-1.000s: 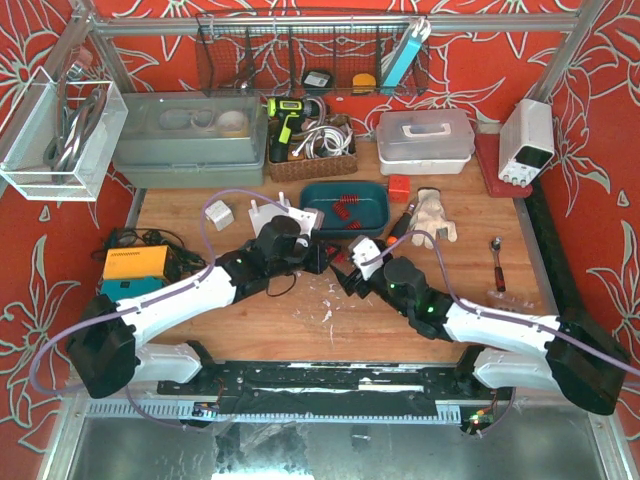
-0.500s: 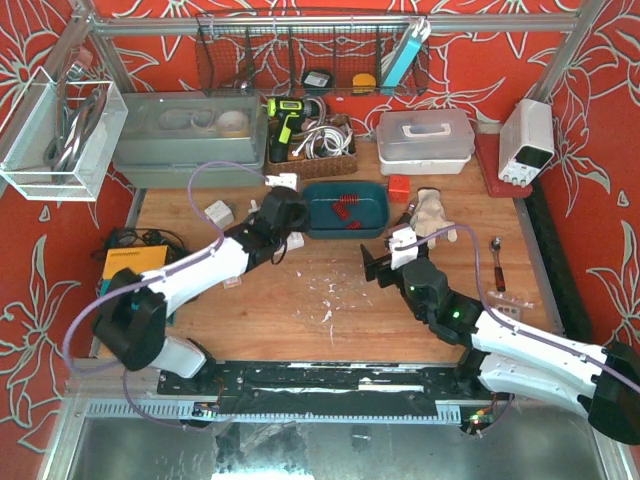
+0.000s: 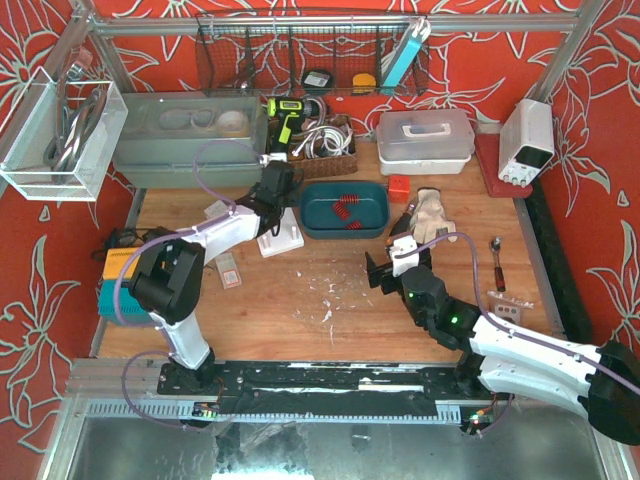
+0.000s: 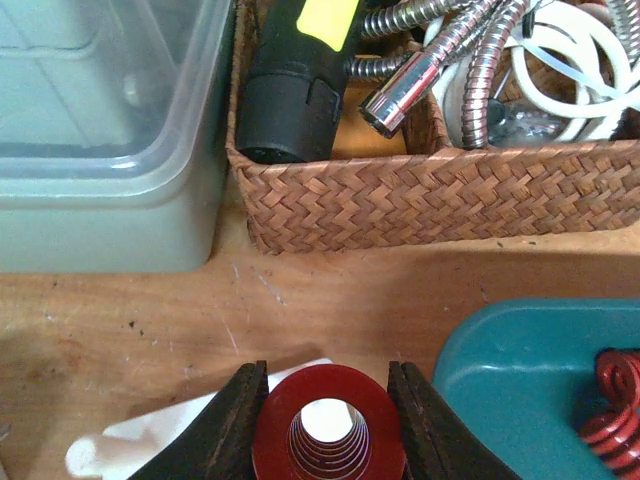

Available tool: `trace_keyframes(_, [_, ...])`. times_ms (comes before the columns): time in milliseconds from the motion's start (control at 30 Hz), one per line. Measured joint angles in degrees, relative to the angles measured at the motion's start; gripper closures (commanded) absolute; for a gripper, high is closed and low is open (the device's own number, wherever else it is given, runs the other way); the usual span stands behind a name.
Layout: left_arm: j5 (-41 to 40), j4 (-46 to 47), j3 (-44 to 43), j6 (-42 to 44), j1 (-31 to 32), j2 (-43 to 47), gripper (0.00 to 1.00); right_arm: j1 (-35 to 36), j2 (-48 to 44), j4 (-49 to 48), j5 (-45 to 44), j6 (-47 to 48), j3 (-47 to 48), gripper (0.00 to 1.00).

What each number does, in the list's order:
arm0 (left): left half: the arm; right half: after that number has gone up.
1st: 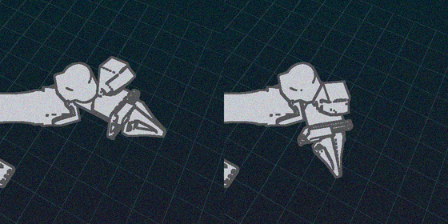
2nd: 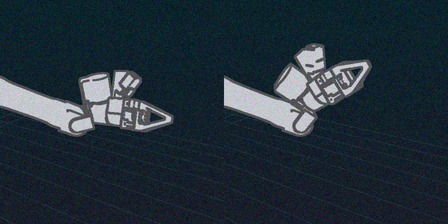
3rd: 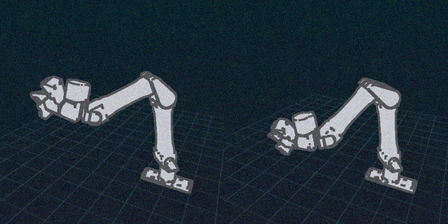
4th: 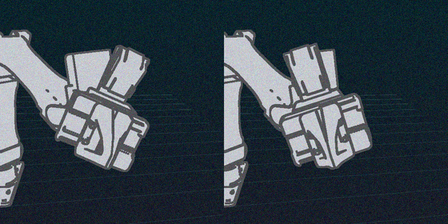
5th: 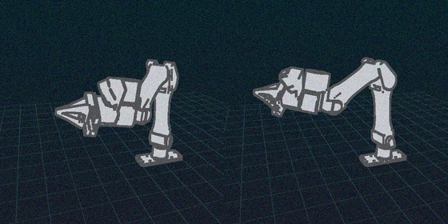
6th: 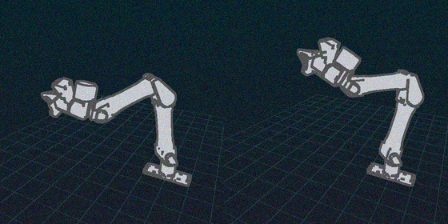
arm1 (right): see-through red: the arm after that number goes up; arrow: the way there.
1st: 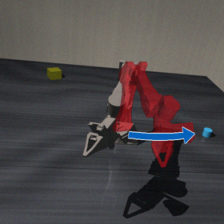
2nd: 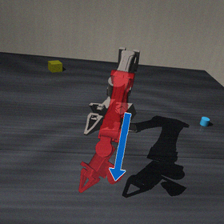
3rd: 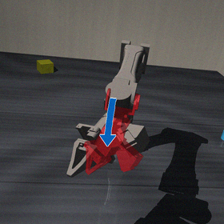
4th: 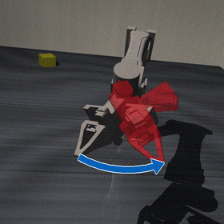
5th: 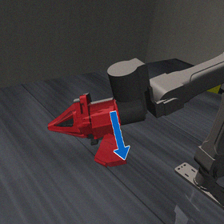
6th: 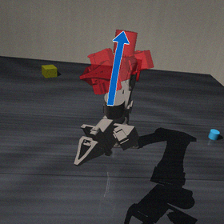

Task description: Install the large spring

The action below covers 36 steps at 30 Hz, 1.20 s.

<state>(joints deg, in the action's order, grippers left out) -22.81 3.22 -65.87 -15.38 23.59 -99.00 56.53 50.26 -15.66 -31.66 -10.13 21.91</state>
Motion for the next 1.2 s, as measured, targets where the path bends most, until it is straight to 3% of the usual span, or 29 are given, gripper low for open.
trace_keyframes(667, [1.7, 0.6, -4.0, 1.7, -3.0, -8.1, 0.99, 0.0, 0.8, -0.5, 0.0, 0.8, 0.0, 0.01])
trace_keyframes(800, [2.3, -0.3, -6.1, 1.7, -3.0, -11.1, 0.87, 0.0, 0.8, -0.7, 0.0, 0.9, 0.0, 0.01])
trace_keyframes(1200, [2.6, -4.2, -10.4, 1.0, -3.3, -13.4, 0.39, 0.0, 0.9, -0.7, -0.1, 1.5, 0.0, 0.01])
